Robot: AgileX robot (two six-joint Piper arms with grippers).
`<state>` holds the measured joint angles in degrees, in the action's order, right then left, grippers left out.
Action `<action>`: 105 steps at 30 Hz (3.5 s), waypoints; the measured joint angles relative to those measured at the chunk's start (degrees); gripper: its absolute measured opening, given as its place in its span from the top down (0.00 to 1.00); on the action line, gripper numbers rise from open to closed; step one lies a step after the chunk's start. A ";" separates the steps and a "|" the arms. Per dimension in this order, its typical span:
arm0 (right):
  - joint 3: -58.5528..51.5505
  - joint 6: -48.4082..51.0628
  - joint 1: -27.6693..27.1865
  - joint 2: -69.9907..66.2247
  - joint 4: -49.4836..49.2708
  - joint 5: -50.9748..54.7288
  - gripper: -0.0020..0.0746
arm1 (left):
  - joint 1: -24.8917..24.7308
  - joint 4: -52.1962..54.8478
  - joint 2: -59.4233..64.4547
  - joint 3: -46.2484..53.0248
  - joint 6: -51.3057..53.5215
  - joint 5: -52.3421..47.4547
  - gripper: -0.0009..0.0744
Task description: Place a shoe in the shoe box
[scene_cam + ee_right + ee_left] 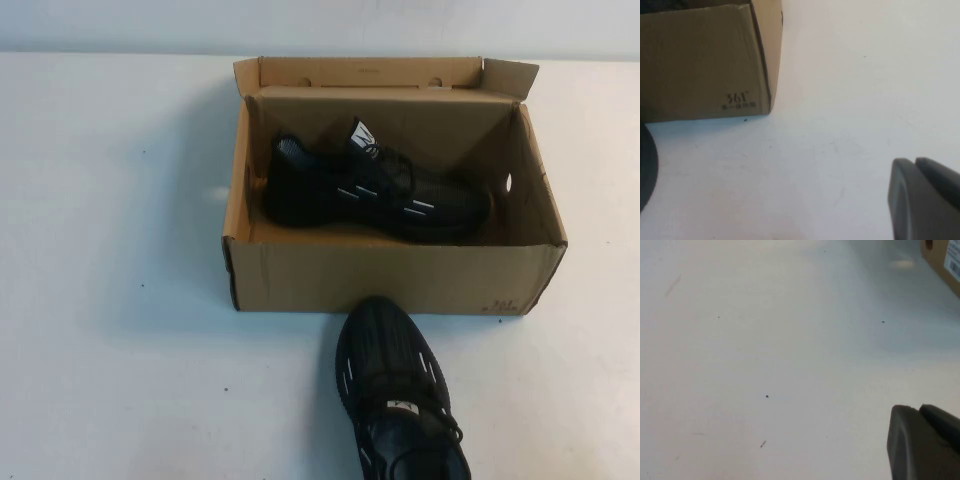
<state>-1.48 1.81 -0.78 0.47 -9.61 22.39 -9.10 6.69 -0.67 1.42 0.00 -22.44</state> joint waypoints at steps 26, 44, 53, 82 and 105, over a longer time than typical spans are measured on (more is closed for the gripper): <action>0.00 0.00 0.00 0.00 -1.69 0.00 0.99 | 0.00 0.10 0.00 0.00 0.00 0.17 0.99; 0.00 0.00 0.00 0.00 -1.86 -27.28 0.99 | 0.00 0.10 0.00 0.03 0.00 23.61 0.99; 0.00 0.00 0.00 0.00 -2.09 -40.93 0.99 | 0.00 0.10 0.00 0.03 0.00 40.02 0.99; 28.89 -10.76 0.00 0.45 -2.37 -48.68 0.99 | 0.00 -2.87 -0.26 -23.73 -8.94 58.53 0.99; 48.09 -13.86 0.91 -12.28 -6.36 3.70 0.99 | 0.00 -3.68 11.26 -44.66 -15.63 -4.67 0.99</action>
<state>46.61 -12.04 0.13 -11.81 -15.97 26.10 -9.10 3.01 10.59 -43.23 -15.63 -27.11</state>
